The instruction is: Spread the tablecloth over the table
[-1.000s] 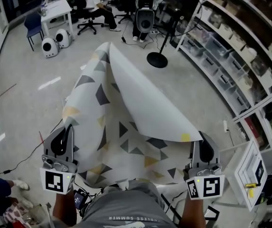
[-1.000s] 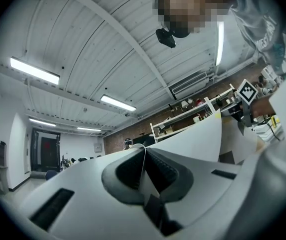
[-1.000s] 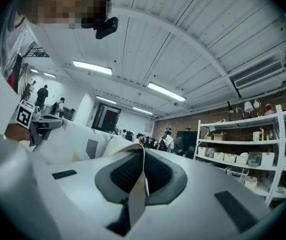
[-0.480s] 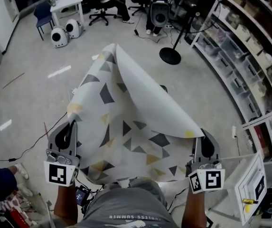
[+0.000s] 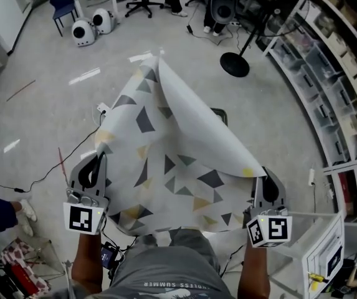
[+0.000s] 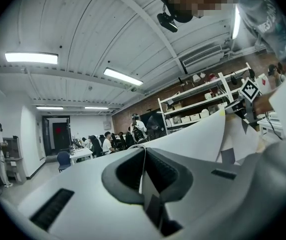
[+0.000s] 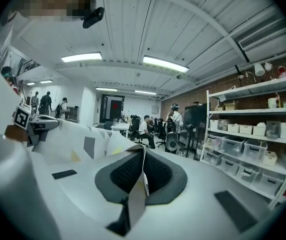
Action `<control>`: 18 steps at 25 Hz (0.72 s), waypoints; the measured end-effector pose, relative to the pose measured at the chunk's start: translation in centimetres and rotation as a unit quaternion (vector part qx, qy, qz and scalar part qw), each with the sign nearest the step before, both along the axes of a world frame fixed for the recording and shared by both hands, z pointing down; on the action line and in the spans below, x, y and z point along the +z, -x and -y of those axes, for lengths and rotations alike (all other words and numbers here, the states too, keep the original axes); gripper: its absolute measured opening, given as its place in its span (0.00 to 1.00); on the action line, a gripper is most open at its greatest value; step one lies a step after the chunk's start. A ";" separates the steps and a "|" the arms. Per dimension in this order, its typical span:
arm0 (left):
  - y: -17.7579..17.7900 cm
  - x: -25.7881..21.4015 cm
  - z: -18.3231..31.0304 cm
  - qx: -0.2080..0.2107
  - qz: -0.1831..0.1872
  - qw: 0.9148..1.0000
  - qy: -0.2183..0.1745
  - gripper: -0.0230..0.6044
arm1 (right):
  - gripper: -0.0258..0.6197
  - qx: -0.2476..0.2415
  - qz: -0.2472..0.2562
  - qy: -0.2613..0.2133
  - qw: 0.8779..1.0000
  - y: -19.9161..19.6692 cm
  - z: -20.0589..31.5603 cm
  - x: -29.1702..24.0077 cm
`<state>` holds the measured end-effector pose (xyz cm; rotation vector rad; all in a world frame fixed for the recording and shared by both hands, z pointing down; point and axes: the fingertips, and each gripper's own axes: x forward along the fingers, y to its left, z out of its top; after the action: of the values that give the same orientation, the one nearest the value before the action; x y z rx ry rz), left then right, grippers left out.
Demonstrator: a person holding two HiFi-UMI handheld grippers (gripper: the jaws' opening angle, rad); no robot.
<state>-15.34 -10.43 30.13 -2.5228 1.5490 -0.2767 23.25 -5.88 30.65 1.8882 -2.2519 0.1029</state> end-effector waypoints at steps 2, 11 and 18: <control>-0.5 1.1 1.3 0.000 0.002 1.000 0.003 0.04 | 0.06 -0.003 0.005 0.012 1.000 -0.2 1.5 1.5; -0.1 8.2 5.5 -0.012 0.008 0.999 0.050 0.04 | 0.06 -0.019 0.000 0.067 0.998 0.5 6.0 8.1; 1.1 12.9 8.2 -0.035 0.030 0.994 0.098 0.04 | 0.06 -0.035 0.002 0.098 0.995 -0.5 9.3 12.0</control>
<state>-16.43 -18.65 43.06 -2.5784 1.6648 -0.5327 23.73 -15.18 42.64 1.7093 -2.2168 0.3061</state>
